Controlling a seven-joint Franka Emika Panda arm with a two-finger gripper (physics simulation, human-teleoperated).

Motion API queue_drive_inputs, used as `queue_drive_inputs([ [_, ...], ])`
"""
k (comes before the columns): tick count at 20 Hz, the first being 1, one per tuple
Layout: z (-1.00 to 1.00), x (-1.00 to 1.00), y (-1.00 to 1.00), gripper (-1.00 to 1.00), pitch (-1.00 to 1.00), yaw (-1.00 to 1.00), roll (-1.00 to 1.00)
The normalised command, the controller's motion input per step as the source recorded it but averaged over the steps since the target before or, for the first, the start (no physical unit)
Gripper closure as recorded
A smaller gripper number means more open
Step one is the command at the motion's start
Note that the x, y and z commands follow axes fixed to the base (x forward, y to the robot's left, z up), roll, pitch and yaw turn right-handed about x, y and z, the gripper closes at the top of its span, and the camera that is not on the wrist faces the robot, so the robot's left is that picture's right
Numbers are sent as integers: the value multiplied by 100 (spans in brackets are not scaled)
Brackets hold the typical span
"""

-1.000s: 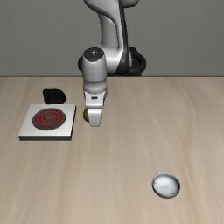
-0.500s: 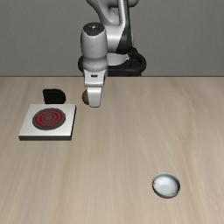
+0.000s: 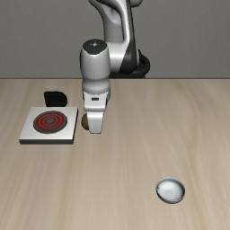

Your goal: Pick up the kiwi and place it on the white bowl with the stove turned on

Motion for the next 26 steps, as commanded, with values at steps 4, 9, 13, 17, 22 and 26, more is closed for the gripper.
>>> queue_drive_inputs([
  [4, 0, 100, 0, 100, 0, 0, 0],
  [9, 0, 100, 0, 100, 0, 0, 0],
  [13, 0, 25, 75, 100, 0, 0, 0],
  [17, 0, 0, 100, 100, 0, 0, 0],
  [22, 0, 0, 100, 100, 0, 0, 0],
  [26, 0, 0, 100, 100, 0, 0, 0],
])
